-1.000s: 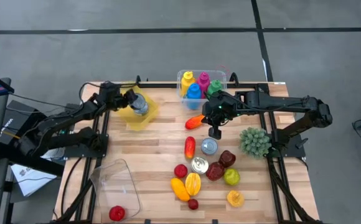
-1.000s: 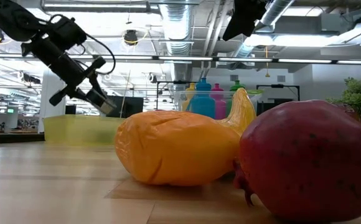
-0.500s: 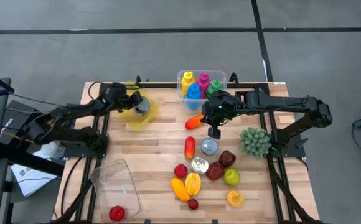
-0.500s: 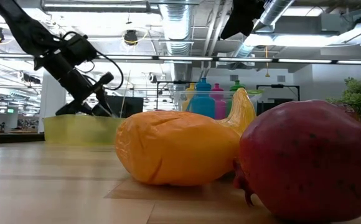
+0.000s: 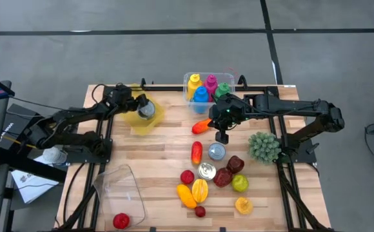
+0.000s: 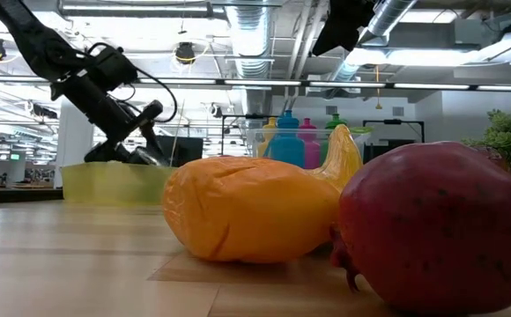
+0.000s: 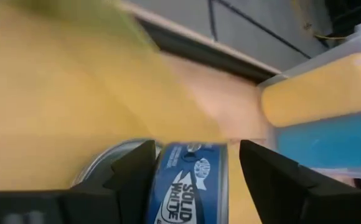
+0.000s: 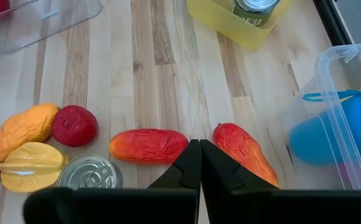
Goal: Pick & Place Food Item
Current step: Put the blue tuna can into the yellow bin, then put the bottom red mango into the transparent bin
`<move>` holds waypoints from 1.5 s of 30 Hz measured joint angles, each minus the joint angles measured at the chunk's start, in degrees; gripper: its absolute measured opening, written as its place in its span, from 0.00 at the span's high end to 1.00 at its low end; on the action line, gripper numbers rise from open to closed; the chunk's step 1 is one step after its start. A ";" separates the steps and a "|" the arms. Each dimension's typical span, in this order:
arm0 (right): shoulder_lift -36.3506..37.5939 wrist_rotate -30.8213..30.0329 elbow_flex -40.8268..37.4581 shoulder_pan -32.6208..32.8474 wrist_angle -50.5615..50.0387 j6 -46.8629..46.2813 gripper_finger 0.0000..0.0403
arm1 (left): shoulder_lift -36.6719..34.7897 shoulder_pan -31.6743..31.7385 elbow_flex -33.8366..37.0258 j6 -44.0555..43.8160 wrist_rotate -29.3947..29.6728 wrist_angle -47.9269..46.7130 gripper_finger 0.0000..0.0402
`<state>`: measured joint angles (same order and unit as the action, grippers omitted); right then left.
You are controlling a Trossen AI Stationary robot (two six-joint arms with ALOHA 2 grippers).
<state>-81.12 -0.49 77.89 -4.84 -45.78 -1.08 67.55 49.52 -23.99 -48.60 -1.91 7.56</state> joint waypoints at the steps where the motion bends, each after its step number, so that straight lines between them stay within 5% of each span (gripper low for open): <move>1: 0.00 0.00 0.00 0.00 0.00 0.00 1.00 | 0.00 0.00 -0.02 0.59 0.00 1.07 0.43; 15: 0.00 0.44 0.00 0.36 -0.02 -0.22 1.00 | -3.89 0.33 -0.02 7.81 3.43 2.75 0.39; 21: 0.00 0.44 0.00 0.35 -0.07 -0.42 1.00 | -11.87 -1.55 -0.02 7.87 -2.13 3.34 0.39; 28: 0.00 0.44 0.00 0.35 -4.27 -2.30 1.00 | -22.56 -12.72 -0.09 9.65 -5.51 9.58 0.39; 33: 0.00 0.28 0.00 0.37 -9.36 -7.83 1.00 | -25.60 -22.06 -0.71 10.35 -1.91 16.71 0.40; 39: 0.00 -1.11 0.00 0.70 -15.51 -11.90 0.92 | -22.36 -33.46 -8.17 22.19 5.03 3.30 0.50; 45: 0.12 -4.26 0.00 3.10 -19.48 -12.68 0.74 | -11.37 -41.36 -20.97 32.67 7.21 -9.71 0.61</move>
<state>-81.00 -4.75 77.89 -1.74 -65.26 -13.76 56.18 8.16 -44.96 -15.93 5.30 -2.15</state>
